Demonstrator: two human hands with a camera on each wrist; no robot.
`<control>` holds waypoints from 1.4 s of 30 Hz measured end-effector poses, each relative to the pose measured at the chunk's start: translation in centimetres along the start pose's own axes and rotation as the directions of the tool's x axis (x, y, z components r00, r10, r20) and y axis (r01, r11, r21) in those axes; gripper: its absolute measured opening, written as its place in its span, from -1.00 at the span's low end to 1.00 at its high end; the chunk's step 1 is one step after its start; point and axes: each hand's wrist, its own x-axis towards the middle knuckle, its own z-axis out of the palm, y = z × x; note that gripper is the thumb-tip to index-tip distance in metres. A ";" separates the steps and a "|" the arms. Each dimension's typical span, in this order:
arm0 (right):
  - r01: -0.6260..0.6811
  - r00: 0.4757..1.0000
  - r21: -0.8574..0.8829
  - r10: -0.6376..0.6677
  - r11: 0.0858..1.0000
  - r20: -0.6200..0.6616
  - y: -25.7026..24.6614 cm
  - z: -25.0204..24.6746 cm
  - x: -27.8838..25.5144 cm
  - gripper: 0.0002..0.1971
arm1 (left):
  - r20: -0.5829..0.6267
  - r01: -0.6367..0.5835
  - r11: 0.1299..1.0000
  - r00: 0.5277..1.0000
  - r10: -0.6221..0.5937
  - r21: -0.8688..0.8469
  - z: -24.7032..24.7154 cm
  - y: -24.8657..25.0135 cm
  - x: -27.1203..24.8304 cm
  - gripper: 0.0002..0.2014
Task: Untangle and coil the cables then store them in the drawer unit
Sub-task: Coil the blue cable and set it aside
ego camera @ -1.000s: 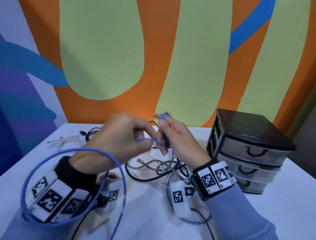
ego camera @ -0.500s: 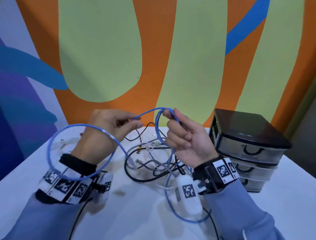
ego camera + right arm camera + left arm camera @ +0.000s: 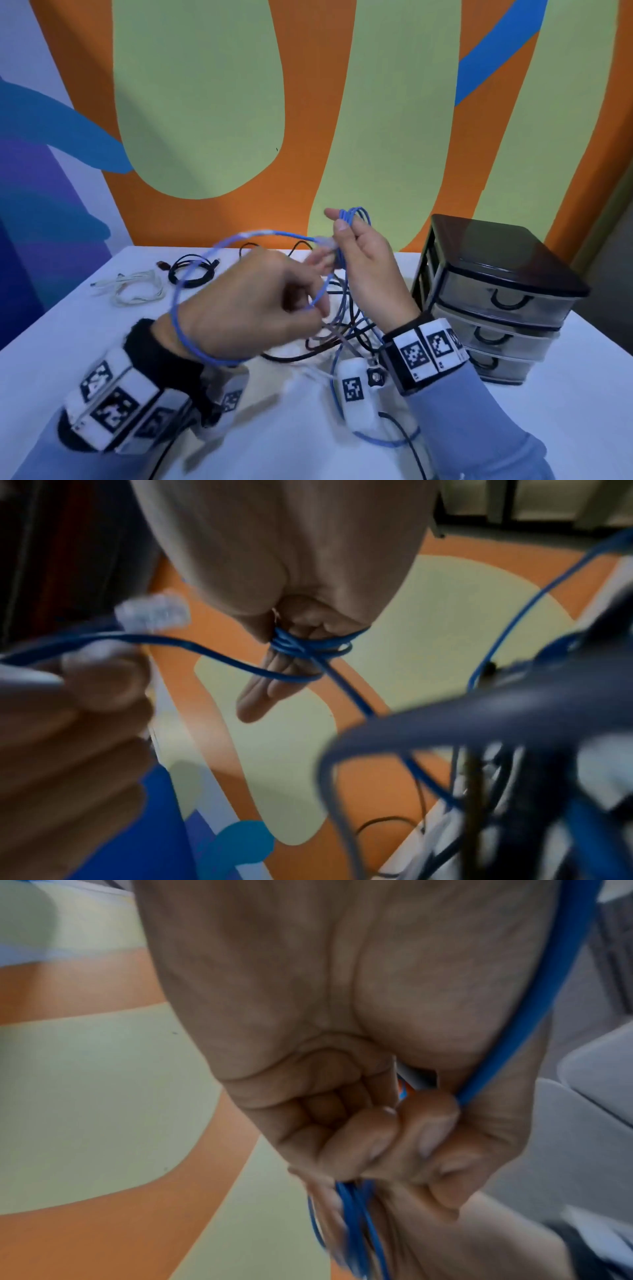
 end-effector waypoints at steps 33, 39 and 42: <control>-0.243 0.968 0.459 0.242 0.855 0.060 -1.0 -0.7 -0.1 -0.57 | -0.544 0.236 0.938 0.767 -0.339 -0.252 -0.5 -7.2 1.8 -0.75; -0.163 0.987 0.461 0.144 0.872 0.077 -1.5 0.2 -0.5 -0.57 | -0.274 0.095 0.592 0.821 -0.501 -0.800 1.3 -3.9 2.9 -0.66; -0.143 0.990 0.473 0.125 0.870 0.069 -1.6 0.4 -0.6 -0.57 | -0.204 0.099 0.497 0.830 -0.519 -0.862 1.8 -3.1 3.0 -0.63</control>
